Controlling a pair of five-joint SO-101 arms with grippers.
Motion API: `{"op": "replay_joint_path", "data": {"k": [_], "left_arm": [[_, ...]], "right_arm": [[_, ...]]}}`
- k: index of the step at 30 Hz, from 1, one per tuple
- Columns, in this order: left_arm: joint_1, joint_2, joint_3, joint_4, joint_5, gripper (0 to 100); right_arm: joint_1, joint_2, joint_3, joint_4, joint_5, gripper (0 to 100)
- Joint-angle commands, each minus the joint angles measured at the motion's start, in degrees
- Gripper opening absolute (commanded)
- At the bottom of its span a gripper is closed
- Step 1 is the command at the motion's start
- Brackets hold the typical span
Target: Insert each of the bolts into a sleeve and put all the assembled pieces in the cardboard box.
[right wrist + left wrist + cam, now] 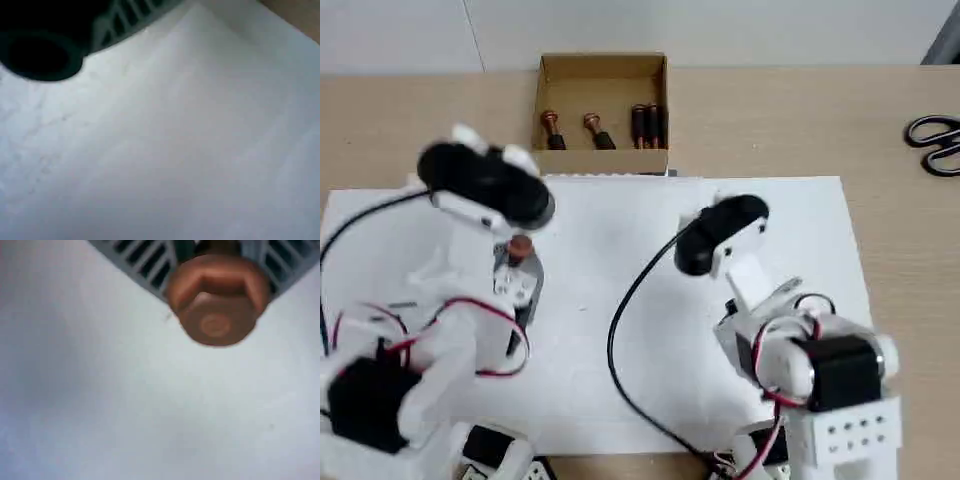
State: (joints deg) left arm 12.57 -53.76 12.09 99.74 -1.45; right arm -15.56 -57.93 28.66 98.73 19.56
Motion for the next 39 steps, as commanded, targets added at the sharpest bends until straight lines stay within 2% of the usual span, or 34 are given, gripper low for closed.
{"op": "replay_joint_path", "data": {"k": [1, 5, 12, 14, 17, 22, 25, 31, 39], "left_arm": [[0.4, -6.2, 5.8, -0.7, 0.4, 1], [0.4, -14.3, 12.9, -5.5, 0.4, 1], [0.4, -36.5, 32.0, -22.5, 0.5, 1], [0.4, -43.2, 38.0, -25.1, 0.6, 1], [0.3, -50.6, 44.1, -26.6, 6.2, 1], [0.4, -49.7, 45.0, -28.1, 22.2, 1], [0.4, -49.6, 45.3, -30.8, 27.3, 1], [0.4, -49.6, 46.0, -34.9, 29.5, 1], [2.3, -49.6, 50.9, -40.3, 33.5, 1]], "right_arm": [[-0.6, -3.0, 1.5, -2.1, -0.6, 0.8], [-0.6, -6.2, 6.8, -4.7, -0.1, 0.8], [-0.5, -16.7, 18.8, -18.0, -0.4, 0.4], [-0.5, -19.9, 23.1, -21.4, -0.5, 0.4], [-0.6, -25.1, 29.1, -26.9, -0.6, 0.4], [-0.7, -32.7, 37.5, -33.3, -4.6, 0.4], [-3.6, -36.4, 41.3, -34.9, -7.3, 0.3], [-12.7, -42.8, 46.4, -34.9, -13.5, 0.3], [-23.1, -46.0, 48.6, -38.7, -13.9, 0.3]]}}
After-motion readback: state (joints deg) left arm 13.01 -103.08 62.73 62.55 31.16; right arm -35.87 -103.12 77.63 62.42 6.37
